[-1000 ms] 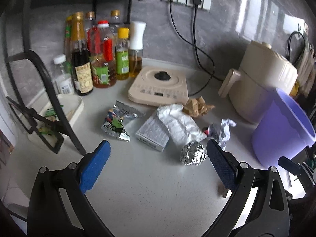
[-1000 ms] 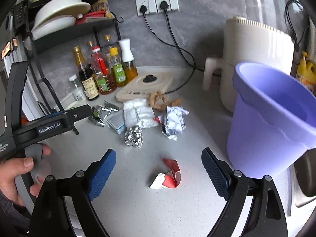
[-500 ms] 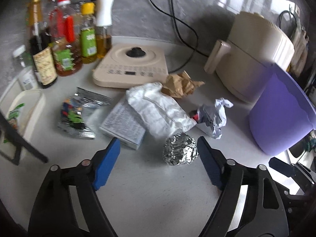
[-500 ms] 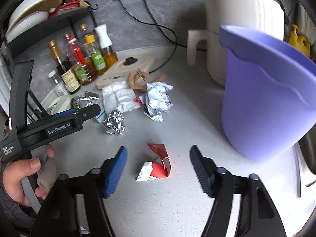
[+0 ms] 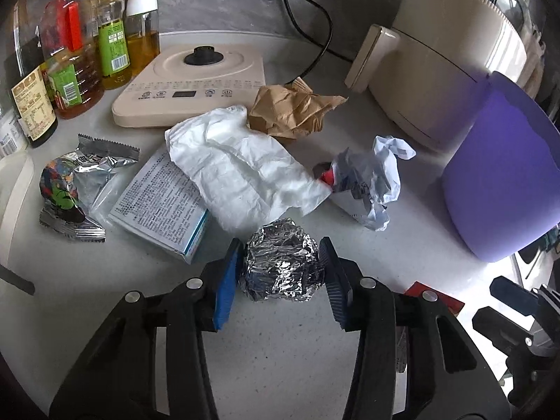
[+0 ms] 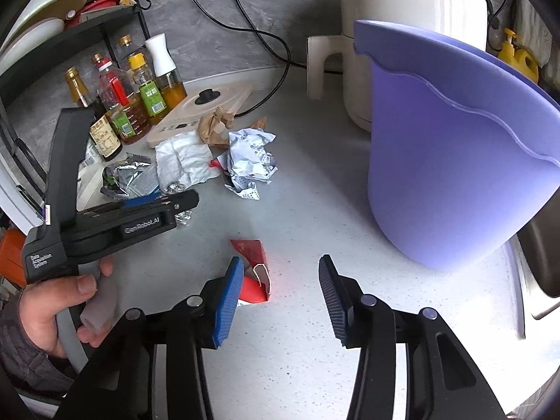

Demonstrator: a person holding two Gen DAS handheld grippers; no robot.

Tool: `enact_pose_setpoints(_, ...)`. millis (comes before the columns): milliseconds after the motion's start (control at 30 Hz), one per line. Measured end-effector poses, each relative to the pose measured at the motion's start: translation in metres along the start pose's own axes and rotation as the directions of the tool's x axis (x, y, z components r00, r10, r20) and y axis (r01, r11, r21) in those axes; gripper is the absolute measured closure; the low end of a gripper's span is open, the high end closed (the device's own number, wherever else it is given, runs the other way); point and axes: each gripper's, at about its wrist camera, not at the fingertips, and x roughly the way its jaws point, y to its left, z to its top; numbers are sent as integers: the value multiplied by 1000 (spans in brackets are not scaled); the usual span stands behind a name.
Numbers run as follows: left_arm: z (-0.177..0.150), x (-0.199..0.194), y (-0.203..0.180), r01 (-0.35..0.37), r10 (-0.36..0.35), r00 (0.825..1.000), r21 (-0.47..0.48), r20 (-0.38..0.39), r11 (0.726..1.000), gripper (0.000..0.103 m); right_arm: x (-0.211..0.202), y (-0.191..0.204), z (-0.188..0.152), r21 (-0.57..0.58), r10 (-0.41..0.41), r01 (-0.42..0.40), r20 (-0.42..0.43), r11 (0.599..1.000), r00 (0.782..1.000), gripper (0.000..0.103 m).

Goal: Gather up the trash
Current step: 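Grasp the foil ball with the left tool, then grasp the red paper scrap with the right tool while the left tool lifts the foil ball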

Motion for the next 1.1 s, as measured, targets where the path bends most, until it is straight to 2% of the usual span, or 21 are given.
enact_pose_setpoints(100,1,-11,1,3,-4,1000,4,25,1000,59,1,2,4,-7,16,-16,5,1000,1000,61)
enact_pose_setpoints(300,6,-35,11,-41,43,997,-27,71,999,59,8,7,8,-20,65,-65,-3,998,998,61)
enact_pose_setpoints(400,6,-48,17,-65,69,994,-53,90,996,59,17,7,7,-22,65,-65,-25,998,998,61)
enact_pose_setpoints(500,3,-60,24,-90,98,990,-83,106,992,58,27,7,8,-17,85,-86,-67,996,994,92)
enact_pose_setpoints(700,9,-83,29,-133,151,977,-126,152,983,58,-3,22,25,-105,133,-126,60,986,989,93)
enact_pose_setpoints(933,27,-107,19,-162,192,952,-138,238,977,58,-34,20,41,-144,154,-132,155,981,976,93)
enact_pose_setpoints(1100,32,-116,8,-164,198,943,-143,266,976,58,-56,13,49,-163,164,-129,219,978,962,93)
